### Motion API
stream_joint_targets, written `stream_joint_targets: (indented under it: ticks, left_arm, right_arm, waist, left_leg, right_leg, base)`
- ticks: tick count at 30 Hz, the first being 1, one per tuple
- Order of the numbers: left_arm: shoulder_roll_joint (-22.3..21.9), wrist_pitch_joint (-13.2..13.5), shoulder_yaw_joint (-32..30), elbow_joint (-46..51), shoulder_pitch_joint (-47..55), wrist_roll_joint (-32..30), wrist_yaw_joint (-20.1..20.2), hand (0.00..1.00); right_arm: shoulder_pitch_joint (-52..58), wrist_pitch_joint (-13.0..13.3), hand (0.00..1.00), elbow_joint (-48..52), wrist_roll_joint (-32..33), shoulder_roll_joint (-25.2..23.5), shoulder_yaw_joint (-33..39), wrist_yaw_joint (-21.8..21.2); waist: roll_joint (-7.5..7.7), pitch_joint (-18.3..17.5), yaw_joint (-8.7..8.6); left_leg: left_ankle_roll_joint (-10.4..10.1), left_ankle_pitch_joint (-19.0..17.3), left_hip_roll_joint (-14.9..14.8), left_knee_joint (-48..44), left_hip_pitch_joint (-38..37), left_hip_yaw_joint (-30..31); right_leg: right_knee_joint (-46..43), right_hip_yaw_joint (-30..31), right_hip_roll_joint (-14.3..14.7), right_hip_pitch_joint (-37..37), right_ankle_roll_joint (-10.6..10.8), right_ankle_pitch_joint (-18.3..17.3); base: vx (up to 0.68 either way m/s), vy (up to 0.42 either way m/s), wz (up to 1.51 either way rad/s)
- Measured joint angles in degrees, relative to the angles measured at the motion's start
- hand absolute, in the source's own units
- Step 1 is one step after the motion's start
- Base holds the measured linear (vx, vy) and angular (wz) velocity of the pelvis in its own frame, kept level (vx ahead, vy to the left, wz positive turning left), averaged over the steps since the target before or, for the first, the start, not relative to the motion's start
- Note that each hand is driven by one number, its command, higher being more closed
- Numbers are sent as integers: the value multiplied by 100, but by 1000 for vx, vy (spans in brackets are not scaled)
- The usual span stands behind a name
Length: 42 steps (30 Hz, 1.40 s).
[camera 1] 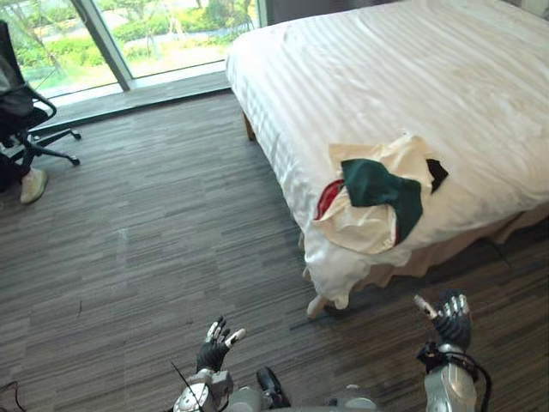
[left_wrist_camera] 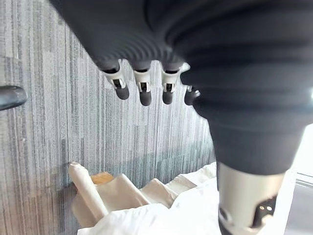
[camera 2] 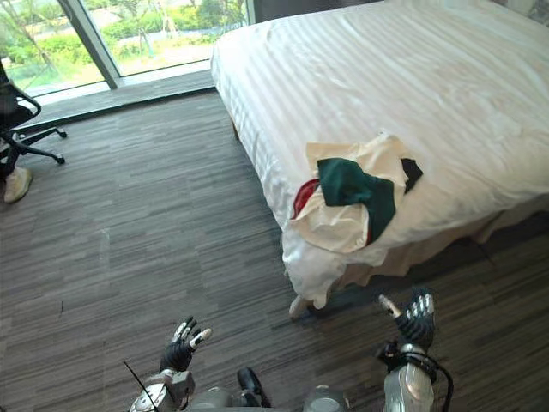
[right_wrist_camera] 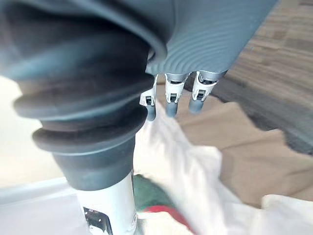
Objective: Tidy the bed and pick cloth on bed and put in laundry
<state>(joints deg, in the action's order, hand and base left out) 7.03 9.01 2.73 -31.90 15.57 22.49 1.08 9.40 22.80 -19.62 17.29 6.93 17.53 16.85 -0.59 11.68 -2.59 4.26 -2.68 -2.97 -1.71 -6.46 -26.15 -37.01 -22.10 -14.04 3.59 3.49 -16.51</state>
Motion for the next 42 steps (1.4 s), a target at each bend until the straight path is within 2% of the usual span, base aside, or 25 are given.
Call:
stream_joint_targets:
  ticks: [2,3,4,5,7,9,13,14,19,22,23,25,26,29,31,32,33,34,35,36,38,39,40,41,42]
  left_arm:
    - [118,7,0,-34,5,4,10,0]
    - [175,6,-20,-57,6,-2,19,0]
    - [209,8,-42,-54,23,-5,24,0]
    - [373,5,-100,-73,71,-5,26,0]
    - [251,-48,-108,-176,135,10,21,0]
    - [22,-83,-42,-171,304,-8,159,0]
    - [-8,-126,-8,-181,373,-110,269,0]
    - [-6,-131,-8,-182,373,-142,271,0]
    - [51,-137,-8,-155,223,-216,425,0]
    - [159,-138,-4,-111,-140,-177,521,0]
    - [194,-145,2,-71,-333,-179,530,0]
    - [238,-158,18,-5,-554,-186,609,0]
    - [240,-156,40,28,-651,-196,637,0]
    - [240,-156,197,40,-707,-262,642,0]
    - [239,-141,200,43,-727,-305,654,0]
    - [241,-126,201,43,-721,-304,658,0]
    - [230,-133,207,63,-705,-293,652,0]
    - [208,-140,210,117,-644,-287,645,0]
    - [150,-174,281,203,-544,-279,640,0]
    - [144,-236,503,211,-509,-280,643,0]
    - [82,-243,836,239,-509,-283,644,0]
    - [39,-244,862,256,-493,-283,643,0]
    - [25,-256,891,235,-547,-278,641,0]
    - [59,-261,889,216,-648,-279,639,0]
    - [77,-262,890,211,-701,-283,649,0]
  right_arm:
    - [-48,-166,0,445,-316,55,291,475]
    - [-130,-314,0,638,-596,162,533,750]
    - [-197,-430,0,688,-712,239,628,889]
    - [-476,-747,0,703,-1000,437,753,1113]
    - [-816,-1161,0,631,-1252,734,785,1168]
    - [-1399,-1811,0,356,-1617,1245,788,1155]
    - [-2000,-2741,0,-435,-1797,1897,766,984]
    - [-2065,-2828,0,-485,-1799,1967,749,937]
    - [-3028,-2995,0,-1336,-1910,2730,434,346]
    - [-3879,-2994,0,-1765,-1983,3270,147,-278]
    - [-4287,-2997,0,-1972,-2024,3501,-95,-593]
    - [-4774,-3055,0,-2338,-2030,3822,-568,-1059]
    - [-4992,-3120,0,-2496,-2051,3884,-760,-1232]
    - [-5201,-3345,0,-2655,-2239,3881,-1167,-1406]
    - [-5276,-3459,0,-2658,-2527,3881,-1240,-1431]
    - [-5411,-3514,0,-2693,-2700,3880,-1500,-1430]
    - [-5608,-3587,0,-2753,-2850,3845,-1866,-1448]
    - [-5746,-3616,0,-2793,-2902,3776,-2006,-1456]
    - [-6056,-3688,0,-2871,-2923,3519,-2156,-1453]
    - [-6288,-3693,0,-2975,-2952,3278,-2195,-1455]
    - [-6449,-3661,0,-3108,-3156,3016,-2226,-1471]
    - [-6457,-3632,0,-3105,-3170,2953,-2259,-1473]
    - [-6449,-3483,0,-3005,-3267,2881,-2305,-1457]
    - [-6450,-3426,0,-2859,-3326,2867,-2296,-1475]
    - [-6453,-3426,0,-2814,-3338,2872,-2293,-1492]
  waist:
    - [-12,1,-55]
    - [25,-9,-61]
    - [101,-31,-57]
    - [383,-25,-11]
    - [182,-78,29]
    - [29,-111,38]
    - [-41,-132,65]
    - [-42,-132,64]
    - [-157,5,35]
    - [-211,406,48]
    - [-251,640,55]
    - [-349,813,60]
    - [-420,963,129]
    - [-527,1060,254]
    - [-529,1098,280]
    - [-531,1170,303]
    - [-534,1240,355]
    - [-554,1246,370]
    - [-530,1308,448]
    - [-584,1323,586]
    - [-677,1399,689]
    - [-796,1385,700]
    - [-805,1447,773]
    - [-762,1472,770]
    - [-747,1478,769]
  left_leg:
    - [-71,-31,-67,-84,5,363]
    - [-138,-20,-65,-149,7,601]
    - [-181,-10,-20,-154,4,658]
    - [-328,-58,159,-150,-67,796]
    - [-455,-30,-24,-88,-133,835]
    - [-580,29,-185,67,-155,864]
    - [-735,135,-314,364,-344,867]
    - [-740,141,-319,383,-343,861]
    - [-708,180,-248,294,144,813]
    - [-648,271,-194,144,572,867]
    - [-626,299,-187,66,742,901]
    - [-642,342,-184,-22,1068,976]
    - [-667,367,-193,-22,1110,979]
    - [-605,301,-208,-181,1187,886]
    - [-616,-44,-314,-850,1344,856]
    - [-633,-323,-498,-1786,1577,866]
    - [-608,-349,-698,-2971,1976,1073]
    - [-555,-284,-770,-3619,2239,1255]
    - [-628,-602,-683,-4002,2586,1758]
    - [-674,-704,-442,-3537,2553,2259]
    - [-766,-646,-214,-2383,2333,2840]
    - [-845,-594,-228,-2026,2224,2941]
    - [-947,-381,-257,-1782,2088,2785]
    - [-843,-444,-221,-1771,2068,2489]
    - [-816,-464,-190,-1798,2062,2378]
  right_leg:
    - [808,290,158,81,33,61]
    - [1505,512,227,50,-15,368]
    - [1858,577,222,36,-34,713]
    - [2279,717,68,42,76,1589]
    - [2422,629,222,-99,20,1617]
    - [2914,475,456,-316,-35,1691]
    - [3233,332,685,-549,-80,1738]
    - [3253,332,692,-533,-87,1744]
    - [3404,334,596,-175,-61,1960]
    - [3360,287,499,201,-80,2082]
    - [3269,254,457,352,-89,2089]
    - [3191,157,409,610,-118,2108]
    - [3154,151,409,667,-128,2113]
    - [2777,232,338,889,-158,1921]
    - [2320,367,279,1019,-152,1633]
    - [2175,534,310,1011,-156,1432]
    - [2135,749,396,943,-175,1391]
    - [2125,884,469,909,-178,1390]
    - [2122,1273,610,955,-184,1437]
    - [2126,1732,671,1083,-186,1480]
    - [2284,2078,774,1216,-195,1488]
    - [2351,2113,808,1230,-187,1507]
    - [2479,2177,798,1286,-53,1666]
    - [2689,2173,676,1271,58,1827]
    - [2751,2145,588,1269,51,1879]
  base:
    - [238,-137,113]
    - [229,-162,112]
    - [261,-251,93]
    - [189,-248,52]
    - [155,-223,17]
    - [123,-175,7]
    - [33,-102,4]
    - [12,-55,0]
    - [-37,19,-3]
    - [-84,20,13]
    - [-149,1,24]
    - [-107,-14,27]
    - [-42,-27,13]
    - [-3,-13,-7]
    - [17,-28,-25]
    - [-34,-18,-65]
    - [-47,15,-80]
    - [-2,76,-122]
    - [45,176,-170]
    - [53,208,-187]
    - [19,228,-172]
    - [4,286,-185]
    - [13,274,-156]
    - [31,323,-132]
    - [57,297,-71]
